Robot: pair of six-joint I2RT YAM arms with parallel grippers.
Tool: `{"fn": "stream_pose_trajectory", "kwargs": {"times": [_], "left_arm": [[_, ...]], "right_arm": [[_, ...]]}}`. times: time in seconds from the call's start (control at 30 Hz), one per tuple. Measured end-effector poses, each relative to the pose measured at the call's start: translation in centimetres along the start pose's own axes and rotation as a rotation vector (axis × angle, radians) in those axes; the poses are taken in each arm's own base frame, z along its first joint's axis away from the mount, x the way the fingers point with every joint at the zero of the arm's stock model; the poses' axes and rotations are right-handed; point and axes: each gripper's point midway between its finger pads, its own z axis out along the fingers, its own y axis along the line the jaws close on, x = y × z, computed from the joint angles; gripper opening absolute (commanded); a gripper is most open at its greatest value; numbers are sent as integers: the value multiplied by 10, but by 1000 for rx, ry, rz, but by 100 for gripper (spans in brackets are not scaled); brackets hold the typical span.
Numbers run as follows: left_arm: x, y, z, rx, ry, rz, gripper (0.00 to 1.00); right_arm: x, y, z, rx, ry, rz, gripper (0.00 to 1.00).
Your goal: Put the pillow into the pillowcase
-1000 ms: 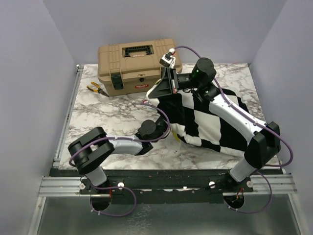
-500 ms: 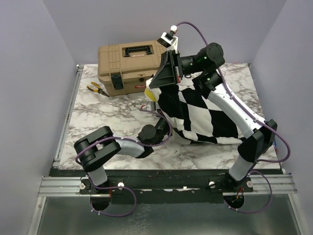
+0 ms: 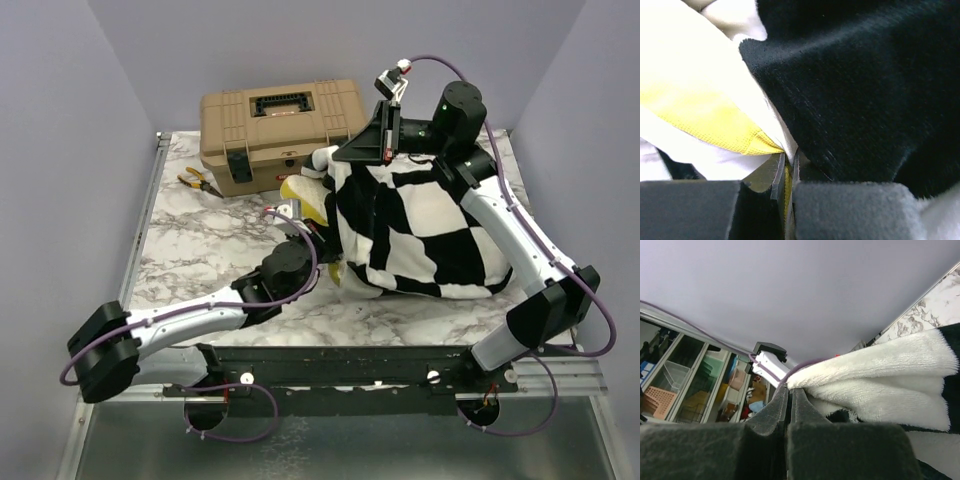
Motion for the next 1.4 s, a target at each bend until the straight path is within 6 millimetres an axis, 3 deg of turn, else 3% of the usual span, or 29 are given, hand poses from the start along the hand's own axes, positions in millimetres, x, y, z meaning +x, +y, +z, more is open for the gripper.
{"fn": "stream_pose_trajectory", "kwargs": {"times": [0.13,0.27,0.53,0.67,0.77,0.83,0.93,1.07,1.17,1.27,1.3,1.4], "left_arm": [[-18,5,-19,-38,4,20,0],[-68,-13,-34,-42,-75,85,0],[-200,-101,-58,26,-263,259,0],[-259,-149,-68,76,-347,341,0],[-288,-183,-65,107,-384,403,0],[-296,-203,-55,129,-397,448,0],[-286,-215,-33,130,-367,520,0],[-234,-207,7,105,-261,601,0],[-170,-183,35,94,-125,634,0],[-89,-157,62,106,41,634,0],[-60,-150,71,111,95,617,0],[-1,-133,89,116,216,565,0]], "right_arm": [[-8,7,-1,-29,-1,-3,0],[-15,30,6,-103,28,-49,0],[-14,91,11,-251,74,-188,0],[-11,106,11,-289,76,-219,0],[-11,106,12,-292,75,-219,0],[-12,105,12,-286,70,-217,0],[-13,94,7,-240,33,-193,0],[-12,50,-27,-59,-84,-94,0],[0,2,-76,124,-200,11,0],[18,-45,-119,310,-313,111,0],[29,-65,-133,394,-341,155,0],[57,-107,-161,608,-379,246,0]]}}
